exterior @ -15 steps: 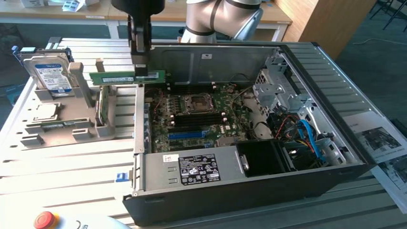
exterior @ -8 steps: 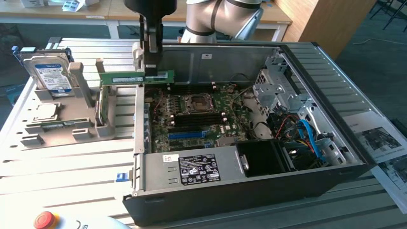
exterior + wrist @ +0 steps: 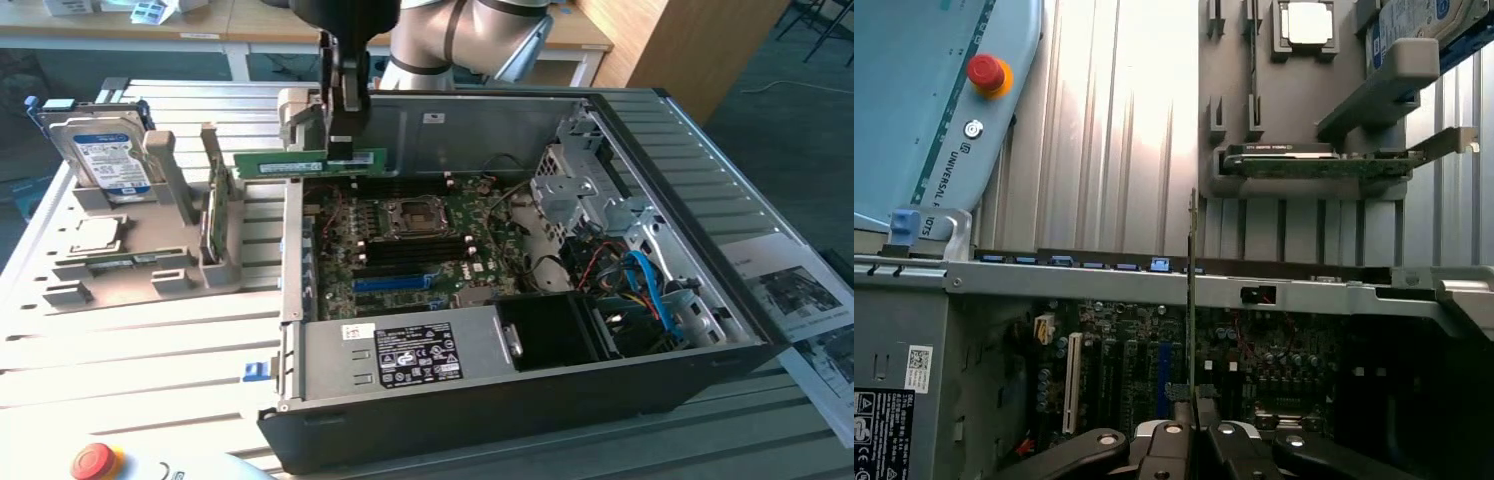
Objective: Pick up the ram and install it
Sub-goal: 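Pick up the ram and move it above insertion slot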
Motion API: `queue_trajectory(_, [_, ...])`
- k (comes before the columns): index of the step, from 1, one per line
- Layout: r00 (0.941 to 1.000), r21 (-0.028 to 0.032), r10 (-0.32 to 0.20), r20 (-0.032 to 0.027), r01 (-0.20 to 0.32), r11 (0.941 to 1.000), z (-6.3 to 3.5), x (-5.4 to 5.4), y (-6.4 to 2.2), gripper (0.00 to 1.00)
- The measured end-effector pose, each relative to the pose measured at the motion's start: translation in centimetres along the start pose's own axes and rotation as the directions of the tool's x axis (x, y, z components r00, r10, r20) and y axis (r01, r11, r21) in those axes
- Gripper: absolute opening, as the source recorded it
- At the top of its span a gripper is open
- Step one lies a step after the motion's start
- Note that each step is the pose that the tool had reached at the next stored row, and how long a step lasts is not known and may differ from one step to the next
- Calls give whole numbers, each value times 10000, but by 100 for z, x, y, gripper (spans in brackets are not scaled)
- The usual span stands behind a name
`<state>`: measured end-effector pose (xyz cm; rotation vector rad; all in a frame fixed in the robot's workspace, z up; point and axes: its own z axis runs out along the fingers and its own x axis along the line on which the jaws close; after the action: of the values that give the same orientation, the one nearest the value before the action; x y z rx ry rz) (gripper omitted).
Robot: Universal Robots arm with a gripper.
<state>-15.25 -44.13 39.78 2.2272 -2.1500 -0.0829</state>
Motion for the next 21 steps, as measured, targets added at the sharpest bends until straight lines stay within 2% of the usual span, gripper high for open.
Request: queue_trajectory(21, [10000, -3, 2, 1, -2, 10000, -37, 46, -534, 12])
